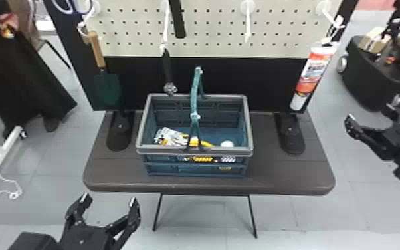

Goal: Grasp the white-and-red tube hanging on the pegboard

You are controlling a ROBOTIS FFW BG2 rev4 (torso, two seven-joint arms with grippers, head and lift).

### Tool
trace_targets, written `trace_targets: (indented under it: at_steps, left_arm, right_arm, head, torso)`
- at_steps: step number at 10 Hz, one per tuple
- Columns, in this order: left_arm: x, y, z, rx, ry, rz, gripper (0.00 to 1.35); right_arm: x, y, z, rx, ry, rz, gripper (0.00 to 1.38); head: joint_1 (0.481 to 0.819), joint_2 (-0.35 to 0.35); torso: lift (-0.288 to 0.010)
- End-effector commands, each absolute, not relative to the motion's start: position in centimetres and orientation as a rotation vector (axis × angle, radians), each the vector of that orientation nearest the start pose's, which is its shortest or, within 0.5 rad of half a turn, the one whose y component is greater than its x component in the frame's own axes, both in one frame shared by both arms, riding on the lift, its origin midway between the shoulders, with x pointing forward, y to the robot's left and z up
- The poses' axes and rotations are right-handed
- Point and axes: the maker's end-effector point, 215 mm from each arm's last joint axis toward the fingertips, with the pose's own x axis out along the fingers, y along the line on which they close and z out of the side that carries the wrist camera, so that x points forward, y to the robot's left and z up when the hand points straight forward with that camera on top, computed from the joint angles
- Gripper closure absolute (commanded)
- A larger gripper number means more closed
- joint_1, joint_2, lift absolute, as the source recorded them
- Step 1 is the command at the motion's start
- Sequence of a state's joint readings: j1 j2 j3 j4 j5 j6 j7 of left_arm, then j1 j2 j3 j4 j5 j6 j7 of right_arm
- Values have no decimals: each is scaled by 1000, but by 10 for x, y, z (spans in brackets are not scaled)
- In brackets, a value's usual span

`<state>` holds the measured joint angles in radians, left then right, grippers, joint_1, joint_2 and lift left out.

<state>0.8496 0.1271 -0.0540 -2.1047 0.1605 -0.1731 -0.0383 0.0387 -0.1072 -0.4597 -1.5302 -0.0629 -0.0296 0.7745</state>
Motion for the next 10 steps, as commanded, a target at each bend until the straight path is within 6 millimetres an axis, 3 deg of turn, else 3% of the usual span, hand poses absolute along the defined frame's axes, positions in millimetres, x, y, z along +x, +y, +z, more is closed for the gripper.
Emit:
trace_targets:
  at_steps: [1,3,7,10]
  left_arm:
    - [328,203,-390,-105,149,-125,209]
    - [333,204,-388,-101,141,-125,209]
    - [337,200,-389,-103,138,-136,209]
    - [336,199,-391,-107,144,-137,209]
  right_arm:
    - [559,-362,-345,-33,40,375,170]
    - [589,-348,-340,0,67,460,170]
    - [633,-298,-324,58,147,687,170]
    - [613,-259,-331,121,264,881,170]
  head:
    - [819,8]
    - [819,8]
    - [819,8]
    - [819,8]
  torso:
    - [-100]
    - [-100]
    - [-100]
    - [-100]
